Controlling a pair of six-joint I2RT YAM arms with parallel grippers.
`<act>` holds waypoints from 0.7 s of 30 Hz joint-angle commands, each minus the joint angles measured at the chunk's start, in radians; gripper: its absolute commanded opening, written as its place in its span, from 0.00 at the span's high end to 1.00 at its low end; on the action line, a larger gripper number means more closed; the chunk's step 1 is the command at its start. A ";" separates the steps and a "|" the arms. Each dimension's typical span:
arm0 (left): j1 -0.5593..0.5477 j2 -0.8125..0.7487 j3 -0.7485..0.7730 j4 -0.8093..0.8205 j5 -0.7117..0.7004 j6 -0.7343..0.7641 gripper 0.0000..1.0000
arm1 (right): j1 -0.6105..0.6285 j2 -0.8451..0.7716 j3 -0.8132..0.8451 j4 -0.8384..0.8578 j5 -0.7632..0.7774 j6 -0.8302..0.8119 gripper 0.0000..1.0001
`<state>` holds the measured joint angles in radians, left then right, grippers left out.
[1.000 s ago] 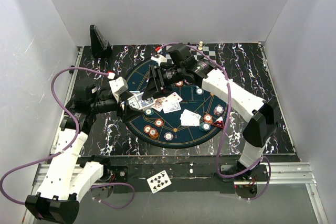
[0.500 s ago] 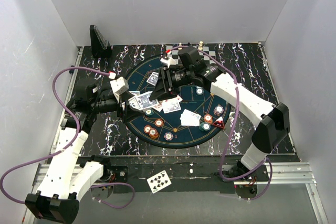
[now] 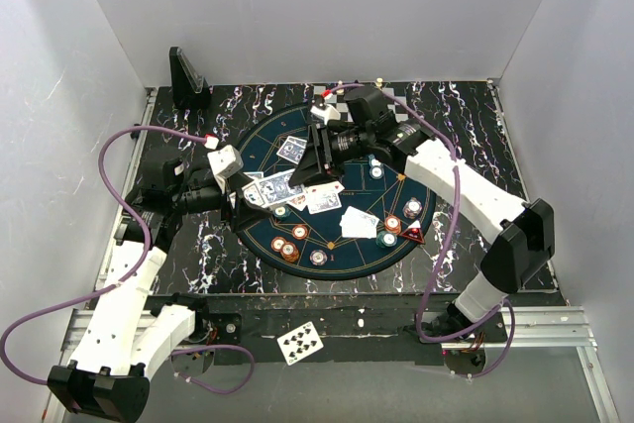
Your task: Distribute texas hold em gaming equipment
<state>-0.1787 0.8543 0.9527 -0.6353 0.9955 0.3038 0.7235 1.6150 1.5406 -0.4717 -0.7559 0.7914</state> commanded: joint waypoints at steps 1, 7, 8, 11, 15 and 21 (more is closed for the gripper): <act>0.004 -0.018 0.037 0.025 0.023 0.008 1.00 | -0.022 -0.064 -0.010 0.001 0.003 0.003 0.59; 0.002 -0.018 0.037 0.026 0.023 0.008 1.00 | -0.042 -0.084 -0.037 0.024 -0.014 0.026 0.68; 0.002 -0.020 0.037 0.026 0.023 0.008 1.00 | -0.045 -0.089 -0.043 0.033 -0.020 0.032 0.70; 0.002 -0.020 0.035 0.026 0.022 0.008 1.00 | -0.050 -0.099 -0.065 0.065 -0.040 0.054 0.76; 0.002 -0.020 0.035 0.026 0.022 0.008 1.00 | -0.050 -0.098 -0.065 0.058 -0.048 0.057 0.50; 0.002 -0.017 0.035 0.026 0.023 0.008 1.00 | -0.038 -0.092 -0.053 0.110 -0.039 0.094 0.18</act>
<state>-0.1787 0.8536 0.9527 -0.6243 0.9955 0.3038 0.6746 1.5501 1.4734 -0.4393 -0.7738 0.8604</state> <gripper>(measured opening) 0.654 0.801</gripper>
